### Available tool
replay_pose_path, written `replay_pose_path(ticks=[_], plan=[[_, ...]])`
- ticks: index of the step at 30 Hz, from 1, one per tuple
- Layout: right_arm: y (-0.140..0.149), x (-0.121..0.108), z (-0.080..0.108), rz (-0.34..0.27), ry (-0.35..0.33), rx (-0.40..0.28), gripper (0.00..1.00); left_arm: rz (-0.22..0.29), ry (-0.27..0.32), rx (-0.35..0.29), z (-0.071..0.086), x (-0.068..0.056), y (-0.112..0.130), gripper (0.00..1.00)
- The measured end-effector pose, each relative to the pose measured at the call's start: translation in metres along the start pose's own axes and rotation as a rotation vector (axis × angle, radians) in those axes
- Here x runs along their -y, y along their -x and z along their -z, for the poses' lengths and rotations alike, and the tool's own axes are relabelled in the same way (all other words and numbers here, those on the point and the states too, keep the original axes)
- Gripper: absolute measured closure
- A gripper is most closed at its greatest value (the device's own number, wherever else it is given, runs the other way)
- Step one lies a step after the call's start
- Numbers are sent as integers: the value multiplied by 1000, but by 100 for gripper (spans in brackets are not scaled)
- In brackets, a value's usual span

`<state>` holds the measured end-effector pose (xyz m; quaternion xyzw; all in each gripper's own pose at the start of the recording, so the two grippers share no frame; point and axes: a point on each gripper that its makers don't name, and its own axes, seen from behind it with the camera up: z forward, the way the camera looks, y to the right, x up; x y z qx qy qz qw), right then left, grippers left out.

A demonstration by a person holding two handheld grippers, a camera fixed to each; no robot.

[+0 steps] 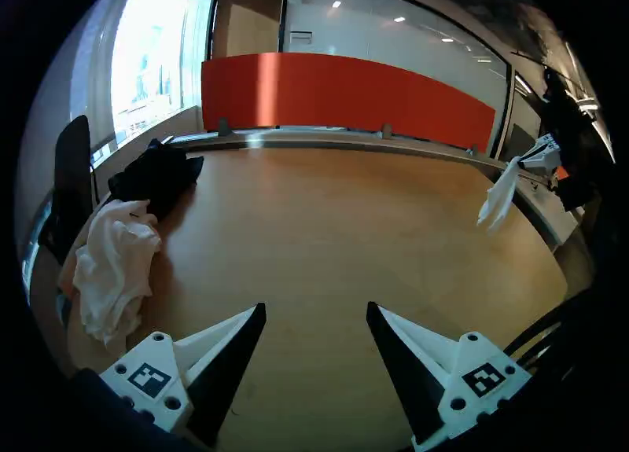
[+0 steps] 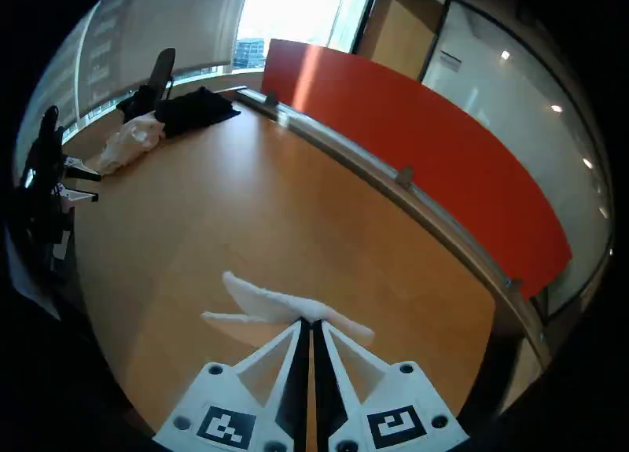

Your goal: Fold towel

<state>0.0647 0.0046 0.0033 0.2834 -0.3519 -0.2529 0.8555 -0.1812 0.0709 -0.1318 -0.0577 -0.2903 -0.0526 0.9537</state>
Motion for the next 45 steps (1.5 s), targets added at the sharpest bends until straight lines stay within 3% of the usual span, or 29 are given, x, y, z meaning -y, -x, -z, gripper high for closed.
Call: replay_pose_path(ticks=[13, 23, 33, 45], plan=[[56, -75, 23, -33, 59, 75, 97, 3, -16, 14, -1, -6, -1, 5], [94, -116, 32, -66, 97, 135, 97, 9, -29, 22, -2, -12, 1, 5], [115, -136, 31, -92, 108, 164, 97, -1, -34, 27, -2, -20, -3, 5], [136, -135, 31, -107, 103, 181, 97, -9, -32, 29, -4, -30, -4, 5]])
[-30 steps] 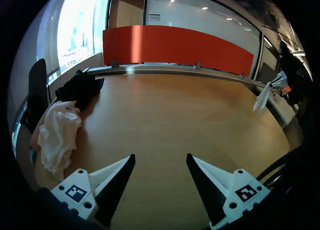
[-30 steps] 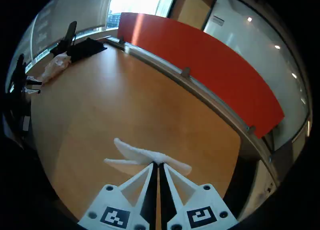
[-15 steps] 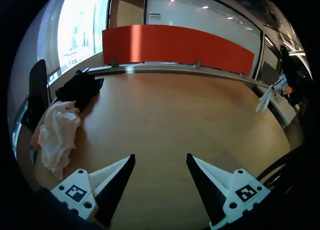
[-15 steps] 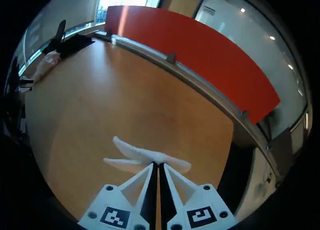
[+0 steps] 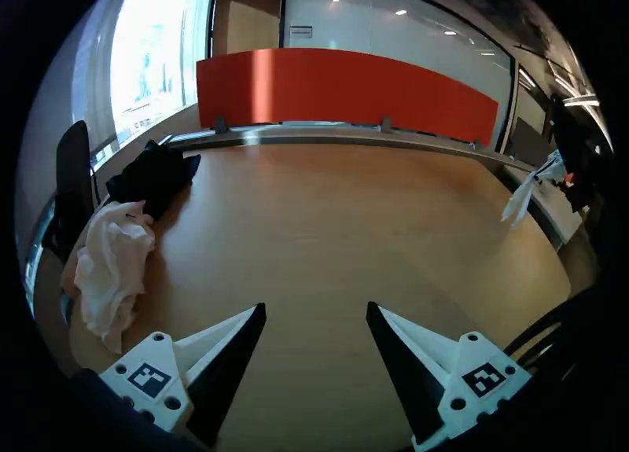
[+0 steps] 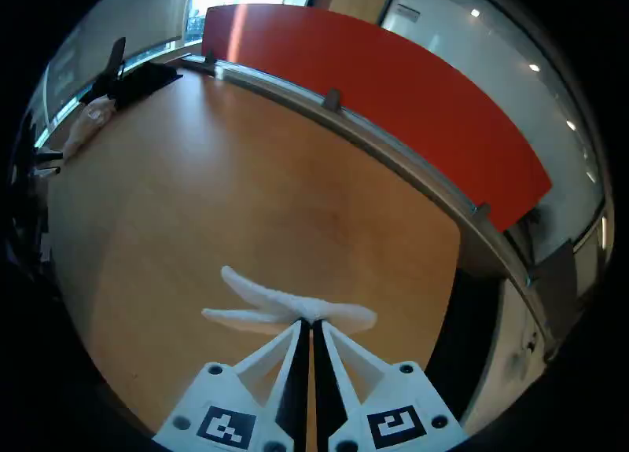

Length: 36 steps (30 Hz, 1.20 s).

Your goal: Fold towel

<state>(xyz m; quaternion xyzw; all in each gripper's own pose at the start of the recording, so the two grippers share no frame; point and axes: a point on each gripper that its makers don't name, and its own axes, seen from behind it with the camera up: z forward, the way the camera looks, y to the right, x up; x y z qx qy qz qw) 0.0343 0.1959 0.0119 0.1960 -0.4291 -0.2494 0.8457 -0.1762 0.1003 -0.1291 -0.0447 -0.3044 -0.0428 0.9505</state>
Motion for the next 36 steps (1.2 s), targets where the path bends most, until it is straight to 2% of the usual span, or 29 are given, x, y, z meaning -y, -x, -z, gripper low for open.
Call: replay_pose_path(ticks=[9, 22, 36], plan=[[49, 0, 1, -23, 3, 55, 97, -8, 2, 0, 1, -4, -1, 5], [138, 2, -10, -127, 15, 169, 97, -30, 6, 11, 1, -9, -1, 5], [204, 3, -21, -192, 40, 287, 97, -45, -7, 26, 5, -8, 4, 5]])
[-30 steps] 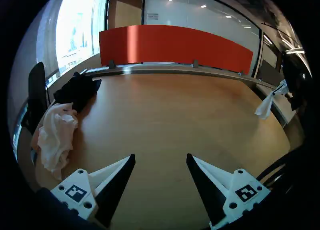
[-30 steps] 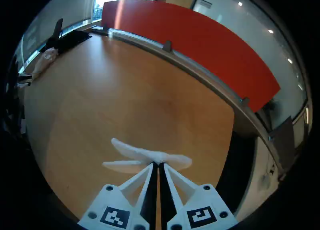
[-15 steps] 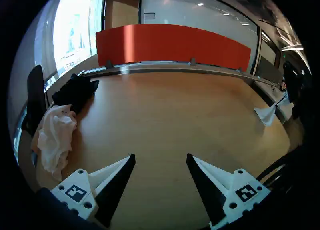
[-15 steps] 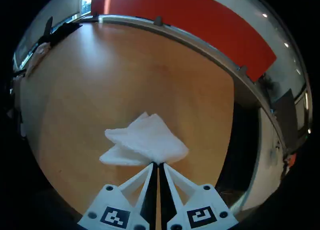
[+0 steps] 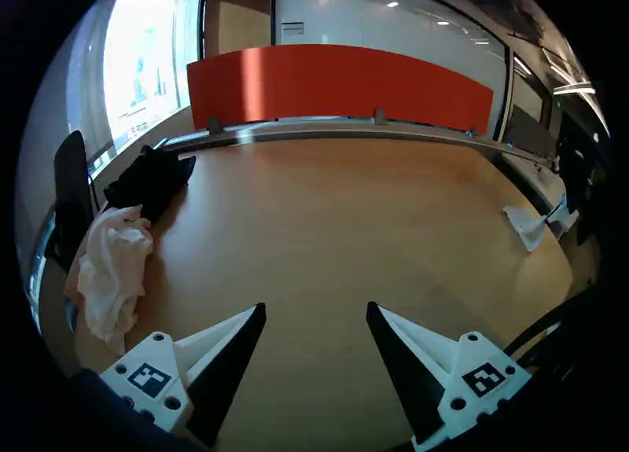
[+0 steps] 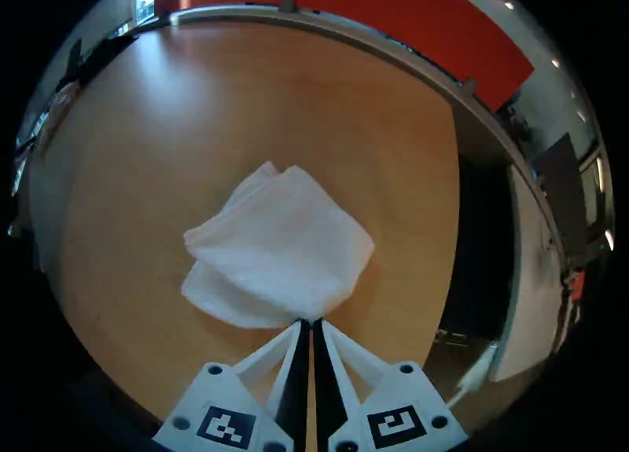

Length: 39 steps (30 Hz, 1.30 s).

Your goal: Fold towel

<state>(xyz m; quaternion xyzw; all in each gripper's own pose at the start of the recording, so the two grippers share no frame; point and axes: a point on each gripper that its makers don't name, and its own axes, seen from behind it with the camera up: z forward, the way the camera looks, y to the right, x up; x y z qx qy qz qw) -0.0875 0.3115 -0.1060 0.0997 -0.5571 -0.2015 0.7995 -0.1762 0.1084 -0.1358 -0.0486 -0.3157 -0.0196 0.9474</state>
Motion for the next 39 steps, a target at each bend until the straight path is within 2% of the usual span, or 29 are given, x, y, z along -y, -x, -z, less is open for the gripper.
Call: replay_pose_path(ticks=[12, 24, 29, 31, 35, 39], plan=[[27, -1, -19, -39, 30, 62, 96, -5, -11, 12, 2, 1, 5, 5], [36, -1, -22, -68, 46, 67, 79, -15, -4, 16, 2, -3, 4, 5], [41, 0, -22, -74, 50, 75, 67, -18, -1, 15, 1, -5, 4, 5], [44, 1, -21, -75, 50, 79, 57, -17, 0, 13, 1, -6, 3, 5], [48, 4, -18, -72, 49, 78, 31, -16, 3, 11, 0, -7, 2, 5], [48, 7, -16, -71, 49, 68, 22, -16, 7, 9, 0, -8, 2, 5]])
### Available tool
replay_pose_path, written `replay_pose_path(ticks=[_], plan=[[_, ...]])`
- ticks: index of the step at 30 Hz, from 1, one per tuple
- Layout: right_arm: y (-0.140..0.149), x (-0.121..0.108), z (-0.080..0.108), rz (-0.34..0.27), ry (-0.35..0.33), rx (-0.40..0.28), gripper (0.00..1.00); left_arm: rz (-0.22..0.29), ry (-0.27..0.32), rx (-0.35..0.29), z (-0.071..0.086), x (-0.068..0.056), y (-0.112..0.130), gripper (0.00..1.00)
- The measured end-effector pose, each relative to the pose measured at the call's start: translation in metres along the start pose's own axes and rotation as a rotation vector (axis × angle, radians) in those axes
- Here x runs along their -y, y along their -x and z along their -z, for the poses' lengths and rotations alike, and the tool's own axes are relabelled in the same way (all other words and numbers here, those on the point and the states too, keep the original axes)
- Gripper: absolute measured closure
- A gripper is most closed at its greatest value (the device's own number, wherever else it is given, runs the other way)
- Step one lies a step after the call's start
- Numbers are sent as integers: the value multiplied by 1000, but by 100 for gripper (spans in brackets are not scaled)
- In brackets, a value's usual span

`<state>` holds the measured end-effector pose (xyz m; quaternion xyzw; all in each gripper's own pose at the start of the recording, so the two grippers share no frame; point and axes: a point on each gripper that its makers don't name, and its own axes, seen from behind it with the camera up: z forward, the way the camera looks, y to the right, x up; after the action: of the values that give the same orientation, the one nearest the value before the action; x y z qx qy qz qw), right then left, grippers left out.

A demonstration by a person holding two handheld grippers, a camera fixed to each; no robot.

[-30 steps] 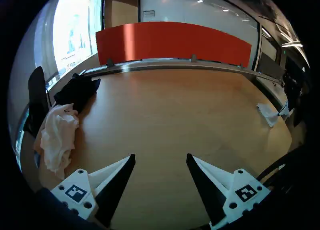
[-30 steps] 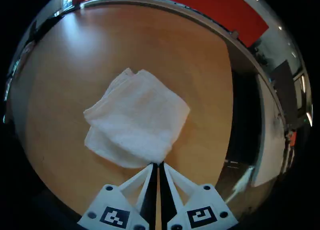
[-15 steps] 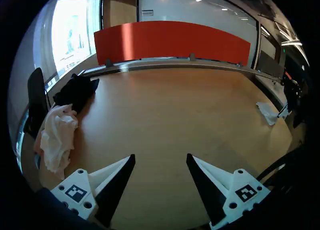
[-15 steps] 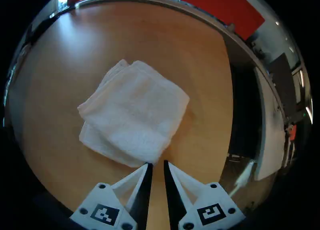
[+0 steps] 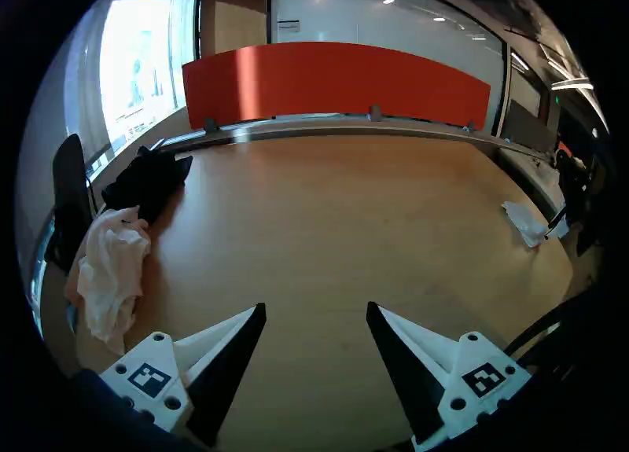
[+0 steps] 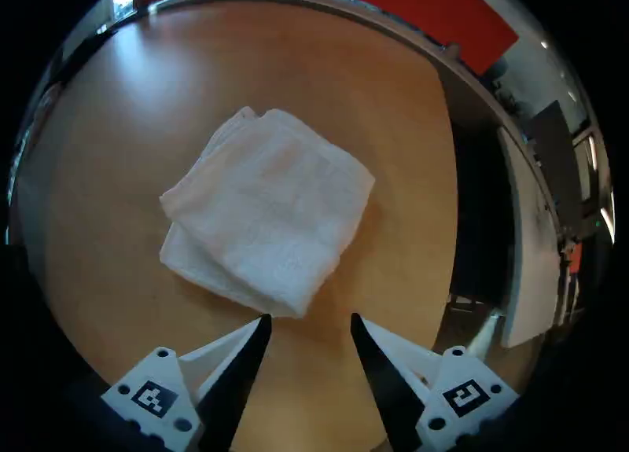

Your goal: Fold towel

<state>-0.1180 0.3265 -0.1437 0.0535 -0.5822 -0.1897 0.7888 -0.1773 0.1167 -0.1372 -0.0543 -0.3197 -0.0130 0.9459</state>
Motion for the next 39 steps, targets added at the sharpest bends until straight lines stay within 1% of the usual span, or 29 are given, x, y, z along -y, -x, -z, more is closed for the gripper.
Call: replay_pose_path(ticks=[2, 9, 16, 22, 29, 31, 33, 36, 39], plan=[[-3, 3, 1, -2, -6, -12, 20, 0, 2, -1, 0, -1, 0, 5], [-22, 20, 7, 4, -34, -71, 20, 5, 5, -4, 0, -1, 1, 5], [-51, 51, 9, 30, -84, -126, 20, 14, -1, -8, 3, 1, 2, 5], [-70, 76, 7, 59, -122, -147, 22, 25, -9, -11, 5, 5, 3, 5], [-86, 98, 4, 79, -154, -160, 24, 37, -21, -12, 8, 12, 6, 5], [-89, 103, 2, 83, -160, -159, 28, 39, -24, -11, 9, 14, 7, 5], [-90, 107, 1, 86, -165, -155, 35, 40, -26, -11, 10, 15, 7, 5], [-89, 109, -3, 86, -162, -143, 47, 41, -30, -10, 10, 18, 8, 5], [-89, 109, -5, 77, -162, -140, 62, 43, -30, -9, 11, 19, 9, 5]])
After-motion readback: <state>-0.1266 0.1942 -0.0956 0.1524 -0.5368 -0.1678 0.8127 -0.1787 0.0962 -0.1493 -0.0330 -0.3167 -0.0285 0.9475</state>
